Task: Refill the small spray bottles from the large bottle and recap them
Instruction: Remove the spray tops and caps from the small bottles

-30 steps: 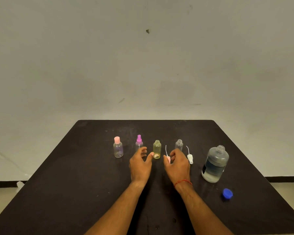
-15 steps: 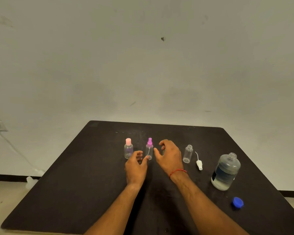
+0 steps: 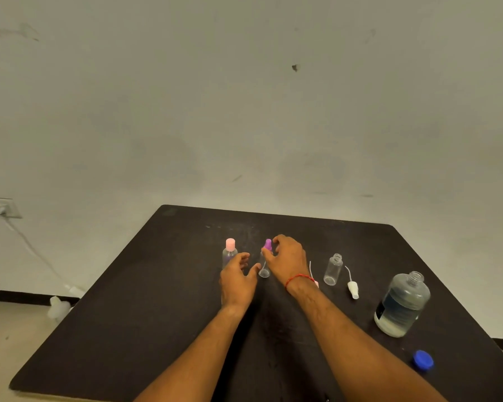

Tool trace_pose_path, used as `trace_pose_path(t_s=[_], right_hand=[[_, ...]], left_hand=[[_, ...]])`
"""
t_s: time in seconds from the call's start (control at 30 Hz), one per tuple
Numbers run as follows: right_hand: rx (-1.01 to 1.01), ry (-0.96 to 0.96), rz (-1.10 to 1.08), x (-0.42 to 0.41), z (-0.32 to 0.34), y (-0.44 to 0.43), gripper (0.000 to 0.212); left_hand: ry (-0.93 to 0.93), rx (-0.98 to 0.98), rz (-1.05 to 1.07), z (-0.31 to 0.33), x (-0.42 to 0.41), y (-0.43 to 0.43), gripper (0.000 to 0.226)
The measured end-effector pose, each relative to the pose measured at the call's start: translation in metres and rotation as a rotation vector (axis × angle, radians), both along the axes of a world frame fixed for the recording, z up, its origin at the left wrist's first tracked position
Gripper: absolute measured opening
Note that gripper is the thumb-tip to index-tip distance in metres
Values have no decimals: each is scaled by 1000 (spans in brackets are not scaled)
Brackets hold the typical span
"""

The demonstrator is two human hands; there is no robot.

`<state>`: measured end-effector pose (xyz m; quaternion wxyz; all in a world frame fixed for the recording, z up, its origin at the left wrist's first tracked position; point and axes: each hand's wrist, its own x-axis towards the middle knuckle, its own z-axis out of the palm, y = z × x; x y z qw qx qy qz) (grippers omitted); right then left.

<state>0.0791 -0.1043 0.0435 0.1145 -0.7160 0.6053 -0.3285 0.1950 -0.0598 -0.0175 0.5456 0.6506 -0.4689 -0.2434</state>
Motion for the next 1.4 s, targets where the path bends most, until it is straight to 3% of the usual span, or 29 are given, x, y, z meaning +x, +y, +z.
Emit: trace_pose_path(t_s=[0.43, 0.7, 1.13, 1.33, 1.4], right_hand=[[93, -35, -20, 9, 2, -4, 12], [21, -116, 53, 5, 17, 14, 12], [27, -134, 107, -1, 37, 31, 9], [83, -135, 203, -3, 45, 37, 17], [112, -150, 240, -2, 46, 38, 36]], left_hand=[[-37, 6, -58, -3, -9, -9, 45], [50, -94, -95, 7, -17, -2, 16], [-114, -146, -86, 26, -23, 14, 17], [-129, -155, -100, 26, -20, 19, 19], [-124, -162, -93, 27, -19, 21, 20]])
